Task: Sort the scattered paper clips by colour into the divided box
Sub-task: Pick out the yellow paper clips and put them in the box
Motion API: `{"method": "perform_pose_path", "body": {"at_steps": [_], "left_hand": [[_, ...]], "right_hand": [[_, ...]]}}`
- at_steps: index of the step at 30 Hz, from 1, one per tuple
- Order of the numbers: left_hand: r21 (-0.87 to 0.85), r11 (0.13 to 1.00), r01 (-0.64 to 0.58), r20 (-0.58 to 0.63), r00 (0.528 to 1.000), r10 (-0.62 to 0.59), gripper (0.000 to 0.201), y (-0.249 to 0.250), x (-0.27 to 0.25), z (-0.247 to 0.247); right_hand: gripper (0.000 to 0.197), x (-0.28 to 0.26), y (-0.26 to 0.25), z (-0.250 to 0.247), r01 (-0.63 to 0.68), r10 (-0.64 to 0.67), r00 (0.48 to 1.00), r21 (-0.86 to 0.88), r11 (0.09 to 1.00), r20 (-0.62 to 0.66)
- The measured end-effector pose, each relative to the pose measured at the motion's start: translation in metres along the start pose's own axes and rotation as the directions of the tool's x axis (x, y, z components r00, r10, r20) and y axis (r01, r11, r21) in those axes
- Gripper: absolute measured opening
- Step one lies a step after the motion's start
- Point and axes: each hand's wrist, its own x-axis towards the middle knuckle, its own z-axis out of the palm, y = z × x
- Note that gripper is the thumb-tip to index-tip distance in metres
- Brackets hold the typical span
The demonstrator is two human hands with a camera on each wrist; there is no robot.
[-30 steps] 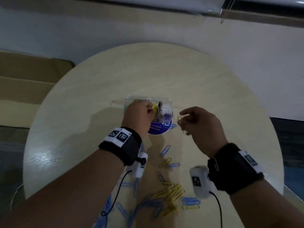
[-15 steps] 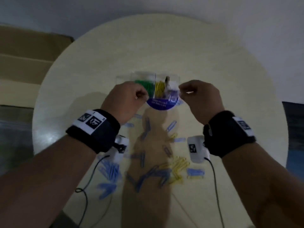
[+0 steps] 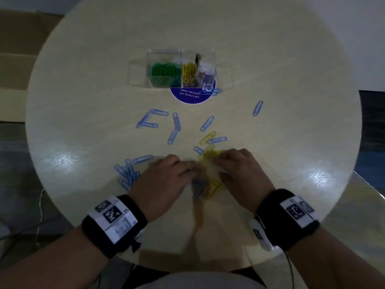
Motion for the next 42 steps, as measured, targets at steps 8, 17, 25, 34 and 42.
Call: {"method": "perform_pose_path", "body": {"at_steps": [8,17,25,34,42], "left_hand": [[-0.104,0.973,0.205,-0.169,0.961,-0.220,0.020,-0.015,-0.021,-0.020],[-0.130,0.968,0.213,-0.147,0.962,-0.231,0.014,0.010,-0.036,0.002],[-0.096,0.987,0.131,-0.082,0.987,-0.139,0.020,0.042,-0.017,0.009],[-0.098,0.967,0.234,-0.110,0.964,-0.244,0.011,0.019,-0.039,0.001],[-0.197,0.889,0.412,-0.241,0.859,-0.452,0.015,-0.012,-0.006,-0.021]], "right_hand": [[0.027,-0.022,0.026,-0.023,-0.165,0.211,0.953,0.209,0.964,-0.219],[0.038,-0.030,0.023,-0.005,-0.106,0.124,0.985,0.155,0.982,-0.116],[0.018,-0.052,0.029,-0.022,-0.279,0.348,0.914,0.300,0.912,-0.209],[0.014,-0.062,0.021,0.000,-0.240,0.246,0.969,0.137,0.961,-0.034],[0.011,-0.050,0.004,-0.004,-0.312,0.309,0.950,0.093,0.945,0.049]]}}
